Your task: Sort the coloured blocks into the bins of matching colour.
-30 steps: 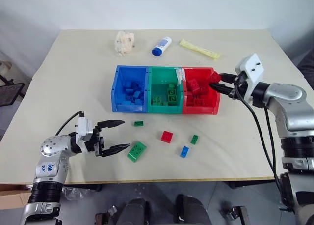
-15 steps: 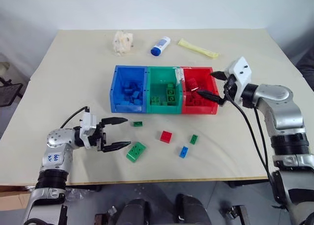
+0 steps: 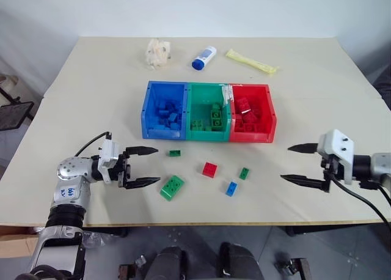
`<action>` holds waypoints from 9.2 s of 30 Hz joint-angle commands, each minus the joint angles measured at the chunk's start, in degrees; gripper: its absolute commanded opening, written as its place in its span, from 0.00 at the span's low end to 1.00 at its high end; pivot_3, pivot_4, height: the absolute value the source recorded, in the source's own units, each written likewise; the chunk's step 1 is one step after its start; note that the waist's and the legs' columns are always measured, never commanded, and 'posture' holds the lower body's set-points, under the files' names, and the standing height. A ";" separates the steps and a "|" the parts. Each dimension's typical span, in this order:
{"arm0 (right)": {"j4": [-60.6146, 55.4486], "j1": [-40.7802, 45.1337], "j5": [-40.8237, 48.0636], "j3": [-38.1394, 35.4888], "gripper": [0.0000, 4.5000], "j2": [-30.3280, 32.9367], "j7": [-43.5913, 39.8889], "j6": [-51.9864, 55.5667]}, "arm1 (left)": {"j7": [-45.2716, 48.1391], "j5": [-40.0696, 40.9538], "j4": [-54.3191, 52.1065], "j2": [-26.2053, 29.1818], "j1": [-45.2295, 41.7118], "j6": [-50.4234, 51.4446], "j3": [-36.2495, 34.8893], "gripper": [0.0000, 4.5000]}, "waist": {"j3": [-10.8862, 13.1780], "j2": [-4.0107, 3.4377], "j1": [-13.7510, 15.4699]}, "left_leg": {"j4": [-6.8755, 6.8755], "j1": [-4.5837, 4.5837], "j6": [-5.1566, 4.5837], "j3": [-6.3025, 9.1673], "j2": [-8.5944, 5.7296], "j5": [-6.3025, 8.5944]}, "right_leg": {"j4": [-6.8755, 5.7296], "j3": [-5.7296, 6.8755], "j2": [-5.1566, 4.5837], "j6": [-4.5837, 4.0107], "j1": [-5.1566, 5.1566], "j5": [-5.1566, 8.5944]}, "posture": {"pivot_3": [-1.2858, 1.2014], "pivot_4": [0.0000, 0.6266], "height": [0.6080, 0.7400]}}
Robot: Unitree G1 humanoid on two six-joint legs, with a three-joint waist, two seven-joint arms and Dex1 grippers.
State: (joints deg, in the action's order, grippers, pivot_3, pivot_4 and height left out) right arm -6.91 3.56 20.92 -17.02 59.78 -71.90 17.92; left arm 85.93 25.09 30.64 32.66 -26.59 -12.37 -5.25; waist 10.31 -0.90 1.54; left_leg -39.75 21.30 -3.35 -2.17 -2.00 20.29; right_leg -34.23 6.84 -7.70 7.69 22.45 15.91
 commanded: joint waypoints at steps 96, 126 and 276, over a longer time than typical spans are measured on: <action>5.29 33.75 -0.93 18.23 1.00 -23.73 7.85 -0.09 | -3.28 0.26 -3.14 -0.23 1.49 -1.43 -2.31 1.00 | 0.01 0.08 -1.76 | 0.00 0.03 0.07 0.16 -0.06 0.06 | -0.40 -0.01 -0.01 -0.06 0.19 0.03 | 0.52 0.24 1.00; -28.05 7.82 7.09 18.63 1.00 -6.90 13.98 23.43 | -2.17 2.80 -13.22 2.11 7.93 3.27 -2.89 1.00 | 0.04 0.13 -0.35 | -0.13 0.02 0.08 0.14 0.11 0.18 | 0.01 -0.47 -0.38 -0.05 0.06 0.02 | 0.52 0.24 1.00; 1.19 33.42 -6.02 15.94 0.32 -27.43 27.22 13.33 | -13.91 1.08 -21.88 2.65 13.78 8.13 -1.84 1.00 | 0.12 0.03 -1.57 | 0.05 -0.03 0.13 0.06 0.13 0.22 | -0.02 -0.11 0.13 -0.11 0.11 0.06 | 0.52 0.24 1.00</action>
State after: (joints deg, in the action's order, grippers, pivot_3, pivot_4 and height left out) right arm -8.00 35.36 15.12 2.14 31.57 -46.28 33.46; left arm 72.02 26.45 8.56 35.70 -11.99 -3.83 -7.38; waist 10.44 -0.88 -0.03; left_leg -39.71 21.27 -3.23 -2.10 -1.88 20.50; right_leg -34.26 6.73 -7.57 7.58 22.55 15.97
